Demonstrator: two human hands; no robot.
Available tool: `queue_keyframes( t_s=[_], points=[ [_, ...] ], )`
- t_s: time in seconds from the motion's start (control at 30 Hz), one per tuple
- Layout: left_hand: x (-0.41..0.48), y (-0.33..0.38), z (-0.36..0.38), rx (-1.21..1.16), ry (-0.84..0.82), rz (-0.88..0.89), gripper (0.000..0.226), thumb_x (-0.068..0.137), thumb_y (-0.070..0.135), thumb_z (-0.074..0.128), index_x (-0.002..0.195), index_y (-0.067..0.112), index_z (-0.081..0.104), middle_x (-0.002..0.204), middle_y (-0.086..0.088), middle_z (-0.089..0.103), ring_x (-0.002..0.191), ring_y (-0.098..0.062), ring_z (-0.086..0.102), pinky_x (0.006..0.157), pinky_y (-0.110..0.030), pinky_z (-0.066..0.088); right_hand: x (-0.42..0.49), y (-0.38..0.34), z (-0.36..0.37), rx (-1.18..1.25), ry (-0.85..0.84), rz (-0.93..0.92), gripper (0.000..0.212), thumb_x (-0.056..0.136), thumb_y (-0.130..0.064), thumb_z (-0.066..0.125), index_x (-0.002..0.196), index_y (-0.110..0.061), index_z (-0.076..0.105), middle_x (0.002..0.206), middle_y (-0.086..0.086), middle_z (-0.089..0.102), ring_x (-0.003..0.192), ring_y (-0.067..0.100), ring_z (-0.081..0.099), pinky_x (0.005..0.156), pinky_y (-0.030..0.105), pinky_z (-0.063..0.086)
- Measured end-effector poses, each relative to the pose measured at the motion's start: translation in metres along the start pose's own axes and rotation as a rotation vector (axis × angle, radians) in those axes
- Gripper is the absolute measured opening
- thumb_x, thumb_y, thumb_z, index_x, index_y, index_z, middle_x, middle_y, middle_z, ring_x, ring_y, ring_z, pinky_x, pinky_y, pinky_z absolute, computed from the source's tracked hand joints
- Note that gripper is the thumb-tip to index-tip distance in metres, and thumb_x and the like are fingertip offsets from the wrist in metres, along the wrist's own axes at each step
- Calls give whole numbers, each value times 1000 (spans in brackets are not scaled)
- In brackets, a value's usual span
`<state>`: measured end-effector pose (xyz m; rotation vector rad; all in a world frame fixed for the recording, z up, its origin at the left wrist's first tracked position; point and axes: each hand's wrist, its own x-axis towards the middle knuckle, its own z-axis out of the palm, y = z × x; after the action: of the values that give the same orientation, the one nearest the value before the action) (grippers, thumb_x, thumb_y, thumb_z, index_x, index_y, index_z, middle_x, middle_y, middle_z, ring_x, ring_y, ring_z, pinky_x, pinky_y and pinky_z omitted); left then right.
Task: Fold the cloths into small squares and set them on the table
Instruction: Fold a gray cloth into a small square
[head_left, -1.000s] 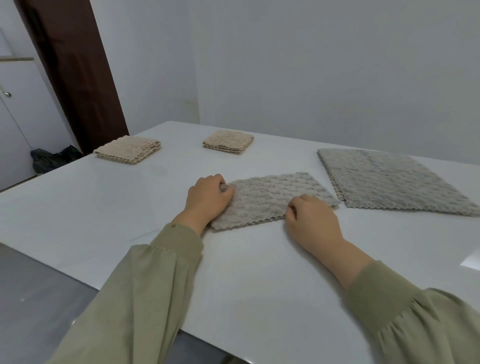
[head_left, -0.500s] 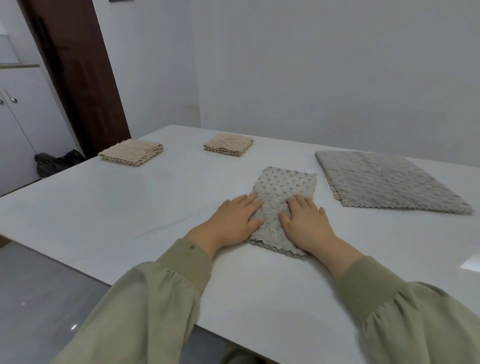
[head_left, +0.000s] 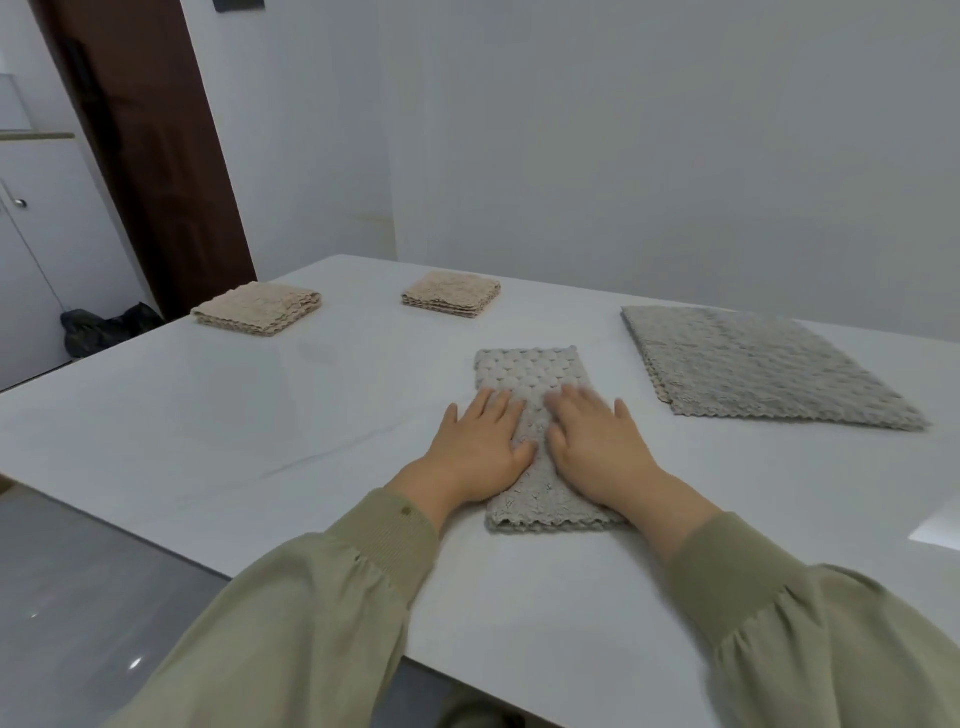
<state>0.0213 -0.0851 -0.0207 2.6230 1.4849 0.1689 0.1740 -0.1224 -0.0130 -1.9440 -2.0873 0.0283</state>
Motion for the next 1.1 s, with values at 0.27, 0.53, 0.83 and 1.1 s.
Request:
queue_keyframes(
  t_s=[0.27,0.53,0.83,1.1],
  points=[
    [-5,-4,1,5,-45,-10,63,98,50,21,152,20,3,160,4,-2,146,-13,-7,118,-48,1,-8,17,4,-29,-160,95,53,101,-37,18,151,-19,14,159,-4,6,146,11,2,116,48,3],
    [-30,5,-1,-16,-75,156,71,96,55,27,151,21,-1,159,6,-9,144,-10,-14,119,-42,-3,-34,17,3,-56,-121,64,55,100,-40,20,150,-19,13,159,-2,4,146,15,4,116,47,5],
    [-8,0,-6,-403,99,55,50,100,36,36,146,17,31,156,-2,22,144,-15,15,115,-30,9,-14,20,-10,218,225,90,32,100,-28,31,82,-12,52,82,4,58,84,28,55,76,37,39],
    [45,-18,-4,-401,115,-164,51,101,42,27,148,23,25,158,0,12,145,-18,10,117,-35,12,32,43,-3,304,63,-5,35,100,-23,39,123,-3,55,132,15,52,125,26,44,99,27,30]
  ],
)
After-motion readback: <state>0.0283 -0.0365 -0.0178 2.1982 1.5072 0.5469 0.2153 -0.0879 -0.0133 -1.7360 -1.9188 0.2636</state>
